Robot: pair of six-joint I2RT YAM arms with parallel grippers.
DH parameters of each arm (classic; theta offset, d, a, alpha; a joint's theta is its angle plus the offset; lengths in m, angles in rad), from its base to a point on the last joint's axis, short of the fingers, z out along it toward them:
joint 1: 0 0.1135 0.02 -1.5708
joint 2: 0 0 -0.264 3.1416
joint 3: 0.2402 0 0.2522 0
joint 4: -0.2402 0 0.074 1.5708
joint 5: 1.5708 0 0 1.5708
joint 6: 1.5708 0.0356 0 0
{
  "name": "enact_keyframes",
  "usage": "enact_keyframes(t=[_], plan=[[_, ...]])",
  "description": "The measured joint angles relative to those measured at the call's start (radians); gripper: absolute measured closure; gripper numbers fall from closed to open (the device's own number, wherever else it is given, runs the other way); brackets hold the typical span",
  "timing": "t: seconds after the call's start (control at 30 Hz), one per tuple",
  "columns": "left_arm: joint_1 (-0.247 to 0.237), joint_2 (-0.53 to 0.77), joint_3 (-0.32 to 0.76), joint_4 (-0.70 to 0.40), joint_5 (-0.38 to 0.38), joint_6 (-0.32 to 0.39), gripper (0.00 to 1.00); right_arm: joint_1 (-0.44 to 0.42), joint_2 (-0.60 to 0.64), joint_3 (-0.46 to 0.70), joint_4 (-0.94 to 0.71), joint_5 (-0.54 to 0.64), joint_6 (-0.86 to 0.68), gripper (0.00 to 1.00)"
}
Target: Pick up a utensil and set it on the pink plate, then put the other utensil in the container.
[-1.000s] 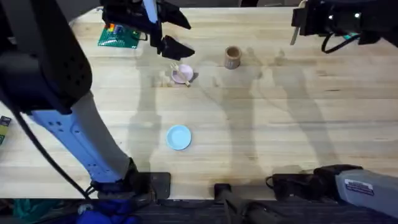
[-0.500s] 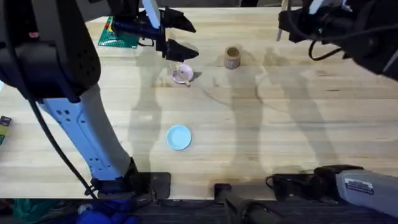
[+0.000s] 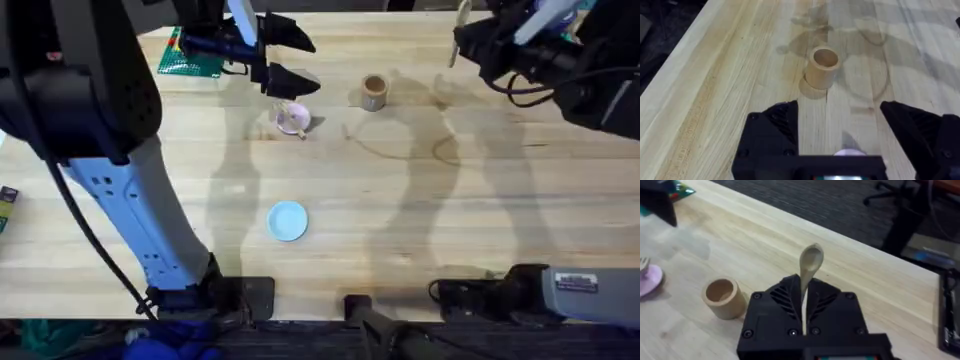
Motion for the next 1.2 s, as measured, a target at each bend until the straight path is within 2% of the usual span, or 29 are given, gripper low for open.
enact_keyframes(t=[0.1,0.27,0.4,0.63,0.83,1.2], plan=[[0.0,0.0,0.0,-0.002,0.0,0.0,0.008,-0.033,0.049,-0.005,0.059,-0.09,-0.034,0.969],[0.0,0.0,0.0,-0.002,0.0,0.0,0.008,-0.034,0.078,-0.007,0.18,-0.176,-0.064,0.97],[0.0,0.0,0.0,-0.002,0.0,0.0,0.008,-0.034,0.127,0.006,0.246,-0.301,-0.083,0.97],[0.0,0.0,0.0,-0.002,0.0,0.0,0.007,-0.033,0.313,0.149,0.251,-0.561,-0.088,0.97],[0.0,0.0,0.0,-0.002,0.0,0.0,0.008,-0.018,0.415,0.28,0.254,-0.744,-0.103,0.97],[0.0,0.0,0.0,-0.002,0.0,0.0,0.007,0.079,0.476,0.301,0.254,-0.841,-0.187,0.968]])
